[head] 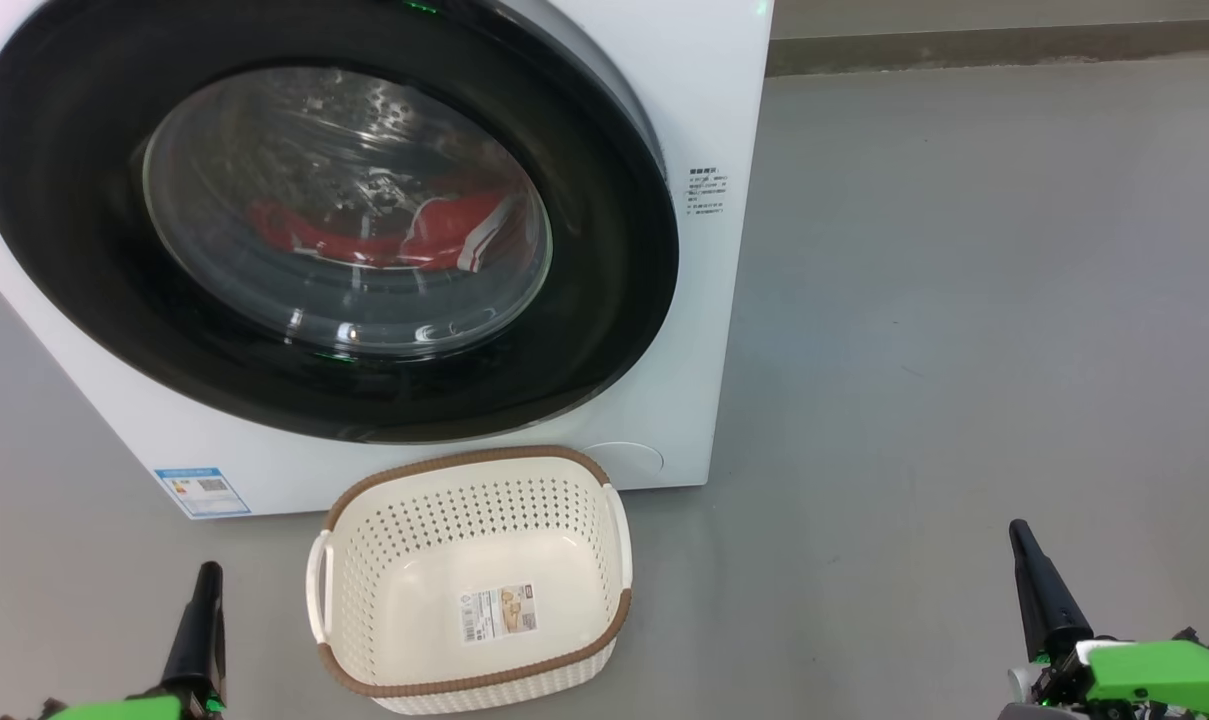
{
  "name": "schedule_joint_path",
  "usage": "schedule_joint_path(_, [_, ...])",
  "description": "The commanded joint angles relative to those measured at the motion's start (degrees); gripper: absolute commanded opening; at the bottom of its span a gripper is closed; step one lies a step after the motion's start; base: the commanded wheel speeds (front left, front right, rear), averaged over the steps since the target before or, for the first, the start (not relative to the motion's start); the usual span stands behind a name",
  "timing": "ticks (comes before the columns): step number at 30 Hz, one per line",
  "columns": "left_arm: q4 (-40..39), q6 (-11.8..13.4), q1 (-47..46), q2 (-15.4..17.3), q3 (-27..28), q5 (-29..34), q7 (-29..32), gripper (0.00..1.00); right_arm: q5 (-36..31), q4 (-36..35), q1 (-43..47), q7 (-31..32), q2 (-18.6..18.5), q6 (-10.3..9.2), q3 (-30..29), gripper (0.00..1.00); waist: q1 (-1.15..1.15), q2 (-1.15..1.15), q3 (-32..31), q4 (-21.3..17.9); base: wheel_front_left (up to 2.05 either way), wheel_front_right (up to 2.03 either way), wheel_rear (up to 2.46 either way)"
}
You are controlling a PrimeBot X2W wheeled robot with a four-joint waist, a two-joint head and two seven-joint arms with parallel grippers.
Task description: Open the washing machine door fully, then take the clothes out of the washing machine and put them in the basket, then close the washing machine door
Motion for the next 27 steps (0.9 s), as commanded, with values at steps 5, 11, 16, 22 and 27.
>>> schedule_joint_path(5, [0.93,0.03,0.70,-0.40,-0.34,0.17,-0.38,1.00,0.03,1.21,0.58,-0.32,0.24,0.01,0.17,1.00,0.01,0.00,0.04,0.00,0.00,0.00,0.00])
schedule_joint_path(11, [0.00,0.02,0.90,-0.30,-0.84,1.05,-1.43,1.00,-0.79,0.73,0.76,-1.33,0.07,0.01,0.89,1.00,0.10,0.00,-0.03,0.05,0.00,0.00,0.00])
schedule_joint_path(16, [-0.82,0.01,1.05,-0.06,-1.16,2.77,-2.28,1.00,-2.91,0.57,0.83,-2.30,-0.56,0.00,1.79,1.00,0.01,0.00,0.19,0.10,0.00,0.00,0.00])
schedule_joint_path(22, [-1.22,0.00,1.18,0.18,-1.51,7.17,-3.30,1.00,-6.96,0.35,0.79,-3.32,-1.16,0.00,2.58,1.00,0.00,0.00,0.36,0.15,0.00,0.00,0.00])
schedule_joint_path(27, [-1.82,-0.01,1.31,0.23,-1.69,12.26,-4.15,1.00,-10.09,0.19,0.88,-4.16,-1.49,0.00,3.48,1.00,0.00,0.00,0.45,0.20,0.00,0.00,0.00])
